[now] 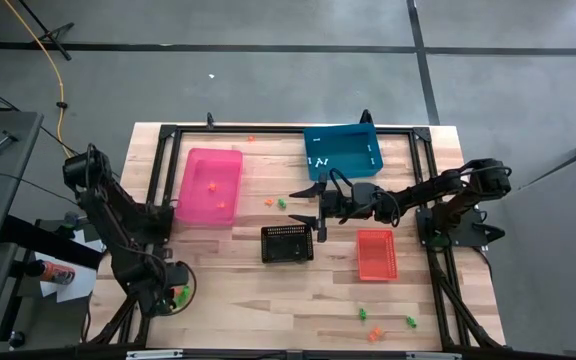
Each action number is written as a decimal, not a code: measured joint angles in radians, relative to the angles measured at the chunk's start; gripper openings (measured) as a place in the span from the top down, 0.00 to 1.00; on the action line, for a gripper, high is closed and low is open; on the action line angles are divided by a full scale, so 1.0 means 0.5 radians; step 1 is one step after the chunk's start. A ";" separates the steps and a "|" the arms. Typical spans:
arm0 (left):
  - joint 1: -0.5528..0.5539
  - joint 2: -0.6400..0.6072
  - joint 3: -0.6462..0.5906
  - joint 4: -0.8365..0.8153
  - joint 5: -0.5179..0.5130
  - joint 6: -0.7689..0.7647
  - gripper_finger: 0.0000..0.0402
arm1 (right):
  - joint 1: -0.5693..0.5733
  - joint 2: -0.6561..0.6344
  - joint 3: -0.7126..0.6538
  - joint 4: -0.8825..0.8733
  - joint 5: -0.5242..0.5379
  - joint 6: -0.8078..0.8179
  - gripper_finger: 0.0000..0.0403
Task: Sort Halloween decoration
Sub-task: Put the orange spider toy into the pink bin
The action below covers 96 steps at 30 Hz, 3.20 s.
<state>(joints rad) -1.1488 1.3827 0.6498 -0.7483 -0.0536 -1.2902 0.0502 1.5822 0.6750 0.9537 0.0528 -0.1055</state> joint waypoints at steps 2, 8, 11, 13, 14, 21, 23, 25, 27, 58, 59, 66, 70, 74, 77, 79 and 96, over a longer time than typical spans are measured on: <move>0.000 0.000 0.000 0.001 -0.030 0.024 0.60 | 0.000 0.000 0.000 0.000 0.000 -0.001 0.38; 0.001 0.000 0.000 0.019 -0.098 0.035 0.60 | 0.000 0.000 0.000 -0.030 0.000 0.007 0.38; 0.001 0.000 0.000 0.026 -0.097 0.008 0.60 | 0.000 0.000 0.000 -0.045 0.000 0.007 0.38; 0.001 0.000 0.000 0.026 -0.097 0.003 0.60 | 0.000 0.000 0.000 -0.045 0.000 0.005 0.38; 0.001 0.000 0.000 0.026 -0.097 0.003 0.60 | 0.000 0.000 0.000 -0.045 0.000 0.004 0.38; 0.002 -0.005 -0.104 0.185 -0.035 -0.034 0.61 | 0.000 0.000 0.000 -0.045 0.000 0.003 0.38; 0.002 -0.005 -0.111 0.188 -0.035 -0.035 0.62 | 0.000 0.000 0.000 -0.045 0.000 0.003 0.38; 0.001 -0.008 -0.112 0.186 -0.036 -0.035 0.65 | 0.000 0.000 0.000 -0.045 0.000 0.002 0.38; 0.001 -0.009 -0.113 0.188 -0.035 -0.035 0.69 | 0.000 0.000 0.000 -0.045 0.005 0.002 0.38; 0.161 -0.518 -0.123 -0.078 -0.002 -0.030 1.00 | 0.000 0.000 0.000 -0.043 0.099 -0.010 0.38; 0.180 -0.543 -0.123 -0.076 -0.024 -0.010 1.00 | 0.000 0.001 0.000 -0.043 0.099 -0.010 0.38; 0.369 -0.690 -0.121 0.153 -0.439 0.330 1.00 | 0.000 0.001 0.000 -0.043 0.099 -0.012 0.38; 0.530 -0.707 -0.121 0.492 -0.721 0.804 1.00 | 0.000 0.001 0.000 -0.044 0.099 -0.012 0.38; 0.792 -0.680 -0.120 0.838 -0.812 1.363 1.00 | 0.000 0.001 0.000 -0.044 0.099 0.000 0.38; 1.050 -0.646 -0.170 1.219 -0.745 1.812 1.00 | 0.000 0.001 0.000 -0.044 0.098 0.000 0.38; 1.248 -0.609 -0.228 1.513 -0.591 2.101 1.00 | 0.000 0.001 0.000 -0.043 0.098 0.001 0.38; 2.250 -0.423 -0.289 2.697 -0.034 2.935 1.00 | 0.005 0.001 0.000 -0.004 -0.040 -0.105 0.38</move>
<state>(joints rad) -0.0238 1.1713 0.5053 0.6001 -0.0705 0.1774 0.0528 1.5826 0.6750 0.9516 0.0328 -0.1581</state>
